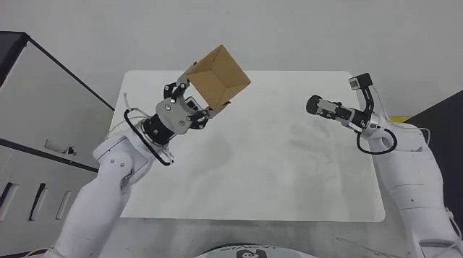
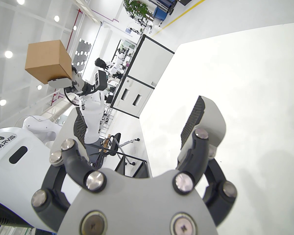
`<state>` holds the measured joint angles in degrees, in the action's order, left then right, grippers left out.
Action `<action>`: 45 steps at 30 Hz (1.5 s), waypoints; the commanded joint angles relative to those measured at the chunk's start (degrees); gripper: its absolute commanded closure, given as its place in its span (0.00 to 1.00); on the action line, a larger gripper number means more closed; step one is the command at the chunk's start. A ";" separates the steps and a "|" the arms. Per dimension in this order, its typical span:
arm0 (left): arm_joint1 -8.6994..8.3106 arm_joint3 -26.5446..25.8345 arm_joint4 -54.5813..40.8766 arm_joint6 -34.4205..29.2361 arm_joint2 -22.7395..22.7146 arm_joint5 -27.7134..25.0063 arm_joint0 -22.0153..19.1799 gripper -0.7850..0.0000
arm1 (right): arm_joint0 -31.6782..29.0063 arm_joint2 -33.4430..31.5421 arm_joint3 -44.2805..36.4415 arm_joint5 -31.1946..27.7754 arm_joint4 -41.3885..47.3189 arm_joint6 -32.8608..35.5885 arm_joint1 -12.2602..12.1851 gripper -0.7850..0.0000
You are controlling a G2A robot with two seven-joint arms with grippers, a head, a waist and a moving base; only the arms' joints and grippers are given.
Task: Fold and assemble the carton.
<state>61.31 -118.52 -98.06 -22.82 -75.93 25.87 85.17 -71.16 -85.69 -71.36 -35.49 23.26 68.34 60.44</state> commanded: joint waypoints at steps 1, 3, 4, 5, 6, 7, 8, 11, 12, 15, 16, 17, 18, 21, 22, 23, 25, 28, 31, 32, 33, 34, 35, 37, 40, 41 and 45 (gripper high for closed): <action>0.14 -0.41 -2.95 1.64 0.66 1.41 -0.01 1.00 | 0.00 0.00 0.00 0.00 0.00 0.00 0.00 0.00; 0.40 -0.60 -7.18 2.02 1.47 2.00 0.05 1.00 | 0.00 0.00 0.00 0.00 0.00 0.00 0.00 0.00; 0.48 -0.60 -8.24 2.58 1.77 2.19 0.01 1.00 | 0.00 0.00 0.00 0.00 0.00 0.00 0.00 0.00; 0.60 -0.55 -10.06 2.92 2.24 2.36 0.11 1.00 | 0.00 0.00 0.00 0.00 0.00 0.00 0.00 0.00; 0.70 -0.70 -11.32 3.29 2.62 2.59 0.04 1.00 | 0.00 0.00 0.00 0.00 0.00 0.00 0.00 0.00; 0.81 -0.74 -12.74 3.50 3.11 3.01 0.03 1.00 | 0.00 0.00 0.00 0.00 0.00 0.00 0.00 0.00; 0.93 -0.58 -14.70 3.58 3.60 3.44 0.07 1.00 | 0.00 0.00 0.00 0.00 0.00 0.00 0.00 0.00; 1.21 0.16 -19.87 3.85 4.83 5.70 -0.28 1.00 | 0.00 0.00 0.00 0.00 0.00 0.00 0.00 0.00; 1.30 0.59 -21.56 4.05 5.10 6.12 -0.41 1.00 | 0.00 0.00 0.00 0.00 0.00 0.00 0.00 0.00; 1.32 0.53 -21.22 4.50 5.22 7.67 -1.23 1.00 | 0.00 0.00 0.00 0.00 0.00 0.00 0.00 0.00; 1.32 0.53 -21.22 4.50 5.22 7.67 -1.23 1.00 | 0.00 0.00 0.00 0.00 0.00 0.00 0.00 0.00; 1.32 0.53 -21.22 4.50 5.22 7.67 -1.23 1.00 | 0.00 0.00 0.00 0.00 0.00 0.00 0.00 0.00; 1.32 0.53 -21.22 4.50 5.22 7.67 -1.23 1.00 | 0.00 0.00 0.00 0.00 0.00 0.00 0.00 0.00; 1.43 0.69 -22.02 3.46 5.80 8.83 -1.03 1.00 | 0.00 0.00 0.00 0.00 0.00 0.00 0.00 0.00; 1.52 1.36 -23.59 1.97 6.30 10.72 -1.00 1.00 | 0.00 0.00 0.00 0.00 0.00 0.00 0.00 0.00; 1.55 2.49 -23.96 1.24 6.29 11.82 -1.15 1.00 | 0.00 0.00 0.00 0.00 0.00 0.00 0.00 0.00; 1.75 3.67 -27.11 -0.81 7.34 14.60 -1.06 1.00 | 0.00 0.00 0.00 0.00 0.00 0.00 0.00 0.00; 2.01 4.98 -30.33 -2.41 8.47 17.99 -1.55 1.00 | 0.00 0.00 0.00 0.00 0.00 0.00 0.00 0.00; 2.30 6.09 -33.38 -3.45 9.51 20.43 -2.29 1.00 | 0.00 0.00 0.00 0.00 0.00 0.00 0.00 0.00; 2.37 6.55 -33.72 -3.29 9.68 21.04 -2.62 1.00 | 0.00 0.00 0.00 0.00 0.00 0.00 0.00 0.00; 2.46 6.83 -34.74 -3.56 10.18 22.31 -2.86 1.00 | 0.00 0.00 0.00 0.00 0.00 0.00 0.00 0.00; 2.57 7.44 -35.89 -3.91 10.47 22.84 -3.04 1.00 | 0.00 0.00 0.00 0.00 0.00 0.00 0.00 0.00; 2.66 7.90 -36.73 -3.85 10.71 23.08 -3.24 1.00 | 0.00 0.00 0.00 0.00 0.00 0.00 0.00 0.00; 2.83 8.55 -38.75 -3.82 11.39 24.49 -3.74 1.00 | 0.00 0.00 0.00 0.00 0.00 0.00 0.00 0.00; 3.10 9.29 -42.36 -3.74 12.32 25.89 -4.21 1.00 | 0.00 0.00 0.00 0.00 0.00 0.00 0.00 0.00; 3.17 9.53 -43.20 -3.36 12.44 25.75 -4.42 1.00 | 0.00 0.00 0.00 0.00 0.00 0.00 0.00 0.00; 3.51 9.98 -46.86 -2.56 13.30 26.19 -5.11 1.00 | 0.00 0.00 0.00 0.00 0.00 0.00 0.00 0.00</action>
<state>64.72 -108.60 -143.78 -25.42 -62.90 51.90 80.19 -71.16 -85.69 -71.36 -35.49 23.26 68.34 60.44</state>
